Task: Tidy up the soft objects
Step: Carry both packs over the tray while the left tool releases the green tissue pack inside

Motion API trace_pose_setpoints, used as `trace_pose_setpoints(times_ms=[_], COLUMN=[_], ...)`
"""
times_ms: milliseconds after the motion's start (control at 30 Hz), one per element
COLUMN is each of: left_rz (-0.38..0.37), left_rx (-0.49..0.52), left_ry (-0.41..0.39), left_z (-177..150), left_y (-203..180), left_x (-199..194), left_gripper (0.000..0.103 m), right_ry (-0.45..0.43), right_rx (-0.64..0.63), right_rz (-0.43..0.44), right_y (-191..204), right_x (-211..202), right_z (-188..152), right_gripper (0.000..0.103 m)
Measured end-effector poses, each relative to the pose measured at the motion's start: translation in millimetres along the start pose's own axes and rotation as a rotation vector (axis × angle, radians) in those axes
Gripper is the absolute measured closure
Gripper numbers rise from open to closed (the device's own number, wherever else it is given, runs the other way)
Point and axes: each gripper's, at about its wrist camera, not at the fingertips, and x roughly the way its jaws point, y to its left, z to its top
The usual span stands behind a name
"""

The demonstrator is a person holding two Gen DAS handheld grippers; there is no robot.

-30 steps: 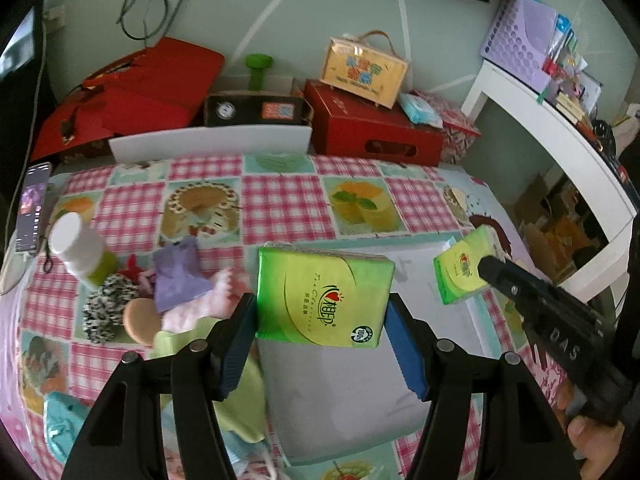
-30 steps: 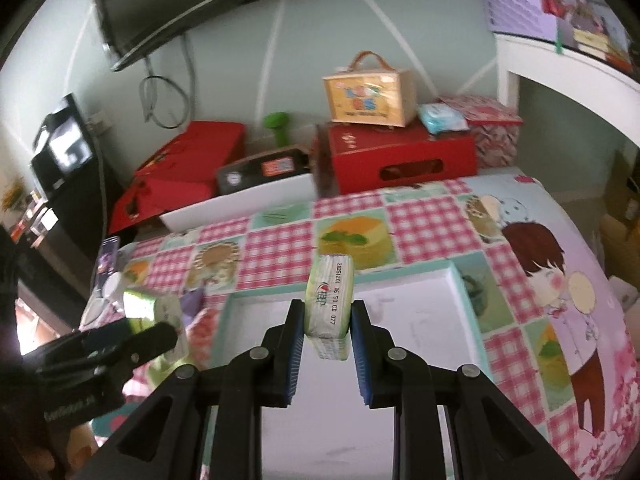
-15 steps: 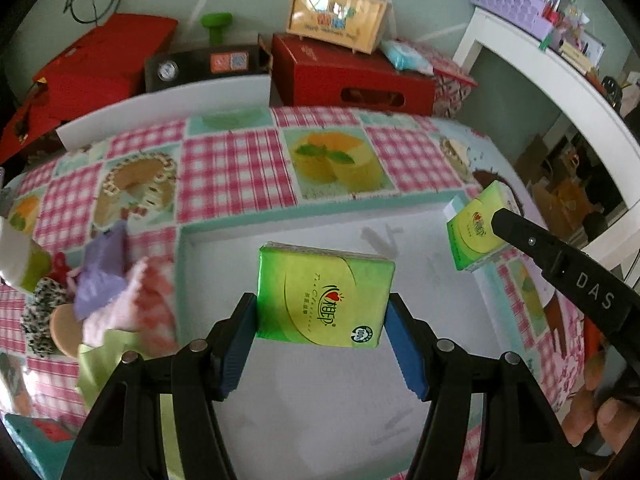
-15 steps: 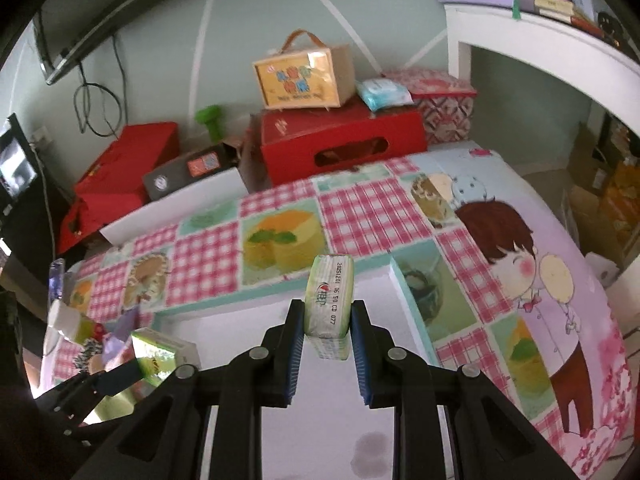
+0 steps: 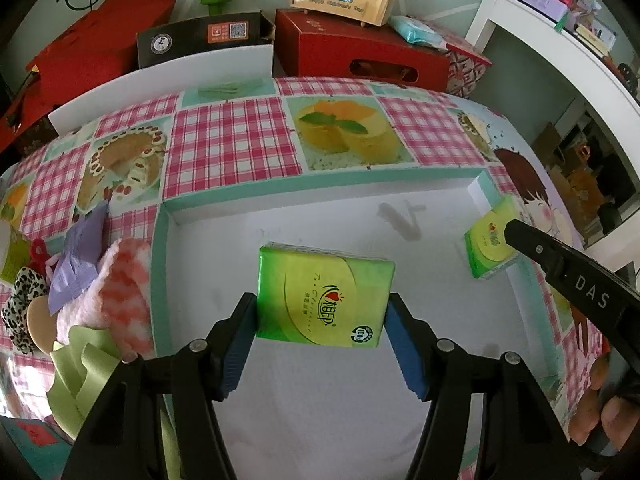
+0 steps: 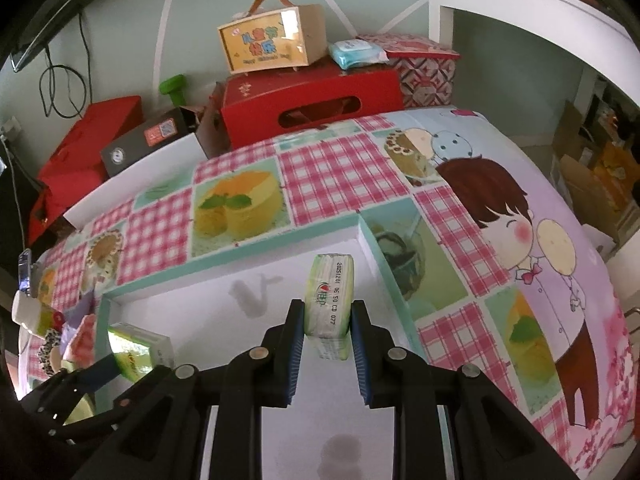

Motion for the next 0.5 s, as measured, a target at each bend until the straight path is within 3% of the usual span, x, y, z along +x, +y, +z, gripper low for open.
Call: trace_pose_setpoints(times_ms=[500], left_rz=[0.05], left_rx=[0.012], left_ry=[0.015], left_z=[-1], left_y=[-1], left_x=[4], left_gripper=[0.037], right_ry=[0.003], right_rx=[-0.058], right_rz=[-0.046], right_y=[11], right_x=[2], right_z=[-5], right_gripper=[0.076])
